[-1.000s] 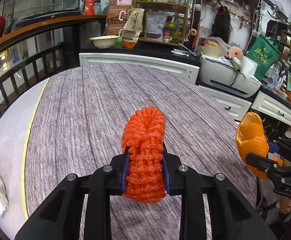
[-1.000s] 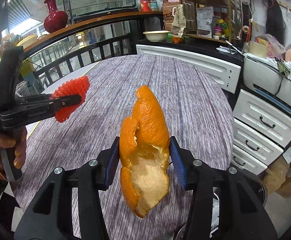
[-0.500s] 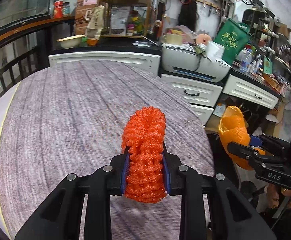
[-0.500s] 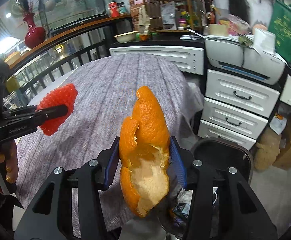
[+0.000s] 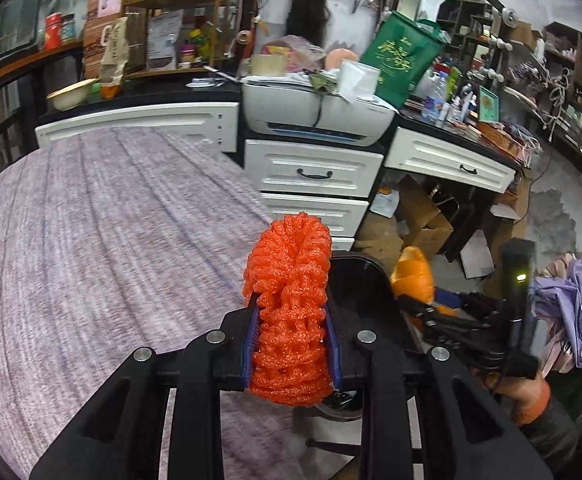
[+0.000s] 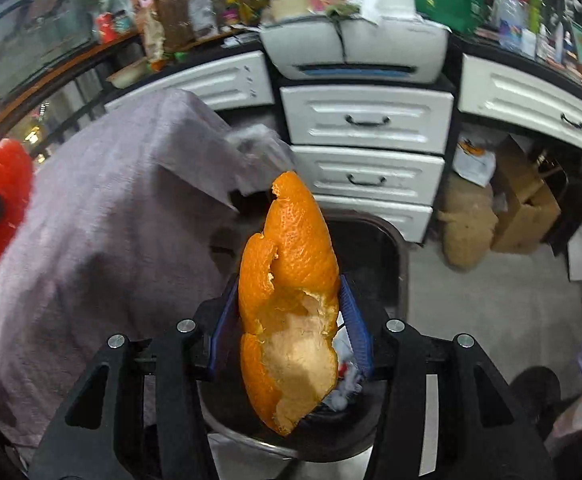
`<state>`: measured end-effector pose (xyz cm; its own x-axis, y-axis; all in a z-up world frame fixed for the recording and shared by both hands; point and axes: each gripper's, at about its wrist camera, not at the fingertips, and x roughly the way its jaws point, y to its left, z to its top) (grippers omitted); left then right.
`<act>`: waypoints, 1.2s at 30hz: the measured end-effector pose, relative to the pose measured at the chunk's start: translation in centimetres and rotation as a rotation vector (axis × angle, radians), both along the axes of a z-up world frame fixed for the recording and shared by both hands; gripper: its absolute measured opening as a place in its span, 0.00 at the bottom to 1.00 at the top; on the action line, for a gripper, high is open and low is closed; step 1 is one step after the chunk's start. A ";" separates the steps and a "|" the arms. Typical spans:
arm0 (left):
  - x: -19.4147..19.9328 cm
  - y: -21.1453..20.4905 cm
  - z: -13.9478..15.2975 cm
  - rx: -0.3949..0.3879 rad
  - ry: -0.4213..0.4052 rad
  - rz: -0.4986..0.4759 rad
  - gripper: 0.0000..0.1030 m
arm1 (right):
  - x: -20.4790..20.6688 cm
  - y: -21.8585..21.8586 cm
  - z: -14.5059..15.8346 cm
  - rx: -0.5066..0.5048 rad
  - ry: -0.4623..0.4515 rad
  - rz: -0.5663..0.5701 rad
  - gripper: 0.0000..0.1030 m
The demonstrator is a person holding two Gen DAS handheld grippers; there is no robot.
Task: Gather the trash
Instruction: 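Carry both items to the bin and open the right gripper to drop the peel, then lower the orange mesh net into the bin and open the left gripper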
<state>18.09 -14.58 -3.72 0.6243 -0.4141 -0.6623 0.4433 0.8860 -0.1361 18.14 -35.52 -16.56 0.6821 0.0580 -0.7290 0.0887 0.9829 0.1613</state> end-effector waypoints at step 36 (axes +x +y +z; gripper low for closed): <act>2.2 -12.8 -8.1 0.145 0.153 -0.160 0.26 | -3.8 -5.1 -3.3 -0.071 -0.006 -0.194 0.81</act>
<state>20.26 -27.39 -11.80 0.4462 -0.3935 -0.8038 0.5637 0.8212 -0.0891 14.38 -40.61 -19.83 0.6798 -0.1262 -0.7225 0.2771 0.9563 0.0937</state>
